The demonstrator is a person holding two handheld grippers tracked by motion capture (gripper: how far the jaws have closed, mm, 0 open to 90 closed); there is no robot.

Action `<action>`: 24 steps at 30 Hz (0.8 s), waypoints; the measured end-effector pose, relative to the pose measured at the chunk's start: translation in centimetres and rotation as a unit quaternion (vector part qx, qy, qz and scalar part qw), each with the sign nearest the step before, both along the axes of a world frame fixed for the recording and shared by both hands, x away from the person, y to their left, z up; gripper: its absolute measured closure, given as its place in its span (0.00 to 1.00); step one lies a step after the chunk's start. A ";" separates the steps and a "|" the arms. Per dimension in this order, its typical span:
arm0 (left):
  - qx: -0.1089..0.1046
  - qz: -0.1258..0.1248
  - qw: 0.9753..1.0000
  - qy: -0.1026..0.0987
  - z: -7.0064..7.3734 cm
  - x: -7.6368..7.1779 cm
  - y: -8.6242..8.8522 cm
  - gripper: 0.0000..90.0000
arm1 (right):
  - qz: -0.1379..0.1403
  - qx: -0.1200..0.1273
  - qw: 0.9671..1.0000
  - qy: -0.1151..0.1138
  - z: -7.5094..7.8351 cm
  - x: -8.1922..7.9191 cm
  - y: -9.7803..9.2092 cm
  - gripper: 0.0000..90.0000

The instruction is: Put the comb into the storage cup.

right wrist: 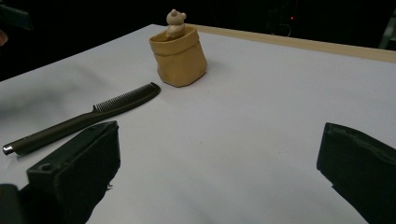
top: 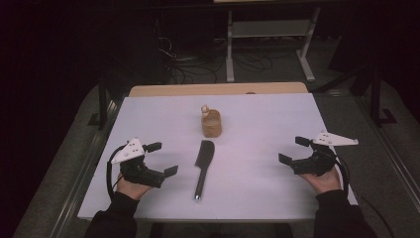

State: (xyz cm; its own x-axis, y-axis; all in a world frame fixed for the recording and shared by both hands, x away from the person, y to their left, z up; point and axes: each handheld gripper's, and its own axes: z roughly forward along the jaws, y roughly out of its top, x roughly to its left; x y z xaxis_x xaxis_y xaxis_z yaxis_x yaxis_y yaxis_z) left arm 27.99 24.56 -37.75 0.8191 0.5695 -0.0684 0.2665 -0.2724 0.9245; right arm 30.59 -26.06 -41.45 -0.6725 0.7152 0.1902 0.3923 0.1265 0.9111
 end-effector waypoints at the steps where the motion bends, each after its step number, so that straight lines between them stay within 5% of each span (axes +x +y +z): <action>1: 0.002 -0.004 1.000 0.000 0.0 -0.1 -0.2 0.00 | 0.000 0.000 1.000 0.000 0.0 0.0 0.0 0.00; 24: 0.043 -0.070 0.996 0.027 -0.7 -0.7 -4.7 0.00 | 0.003 -0.004 1.000 0.002 0.0 0.0 0.1 0.00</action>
